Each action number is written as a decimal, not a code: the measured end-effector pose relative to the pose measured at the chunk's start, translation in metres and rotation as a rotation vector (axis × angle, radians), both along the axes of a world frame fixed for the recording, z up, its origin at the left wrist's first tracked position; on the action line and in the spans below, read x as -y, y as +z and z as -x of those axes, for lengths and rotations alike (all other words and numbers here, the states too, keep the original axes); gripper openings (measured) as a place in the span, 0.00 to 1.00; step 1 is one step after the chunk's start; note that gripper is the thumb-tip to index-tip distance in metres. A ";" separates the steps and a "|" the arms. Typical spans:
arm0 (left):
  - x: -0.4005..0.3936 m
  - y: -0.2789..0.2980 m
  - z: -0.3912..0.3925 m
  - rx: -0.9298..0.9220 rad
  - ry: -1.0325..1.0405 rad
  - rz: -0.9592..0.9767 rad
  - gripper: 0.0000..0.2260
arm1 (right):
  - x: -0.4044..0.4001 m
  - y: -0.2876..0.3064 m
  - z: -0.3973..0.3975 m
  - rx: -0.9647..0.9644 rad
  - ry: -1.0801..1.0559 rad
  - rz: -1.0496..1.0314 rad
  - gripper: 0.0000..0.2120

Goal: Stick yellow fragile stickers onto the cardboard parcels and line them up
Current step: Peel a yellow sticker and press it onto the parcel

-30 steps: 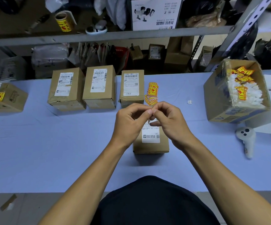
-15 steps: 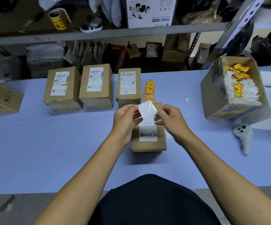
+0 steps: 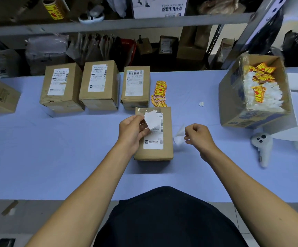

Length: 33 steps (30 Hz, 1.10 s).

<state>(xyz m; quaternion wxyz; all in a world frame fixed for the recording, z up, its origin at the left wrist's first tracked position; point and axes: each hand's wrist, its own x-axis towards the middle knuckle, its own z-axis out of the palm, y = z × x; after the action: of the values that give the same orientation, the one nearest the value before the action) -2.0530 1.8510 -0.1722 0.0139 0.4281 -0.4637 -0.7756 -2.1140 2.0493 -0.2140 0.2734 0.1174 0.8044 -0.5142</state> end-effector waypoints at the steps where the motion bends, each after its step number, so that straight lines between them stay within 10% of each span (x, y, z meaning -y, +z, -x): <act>1: -0.003 -0.001 0.000 0.007 0.002 0.004 0.05 | -0.004 -0.007 0.000 0.021 0.014 -0.033 0.09; 14: -0.025 -0.003 -0.006 0.063 0.044 0.026 0.05 | -0.021 -0.039 0.004 -0.005 0.226 -0.384 0.04; 26: -0.018 -0.006 -0.005 0.100 0.062 -0.207 0.05 | 0.026 0.004 -0.020 -1.167 0.699 -0.335 0.17; 33: -0.012 -0.005 -0.010 0.065 0.060 -0.329 0.07 | 0.033 0.004 -0.021 -1.338 0.605 -0.400 0.07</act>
<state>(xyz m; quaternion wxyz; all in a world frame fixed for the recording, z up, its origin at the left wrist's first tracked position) -2.0429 1.8628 -0.1773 -0.0482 0.4633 -0.3179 -0.8258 -2.0927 2.0159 -0.2100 -0.1701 -0.3978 0.8736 -0.2228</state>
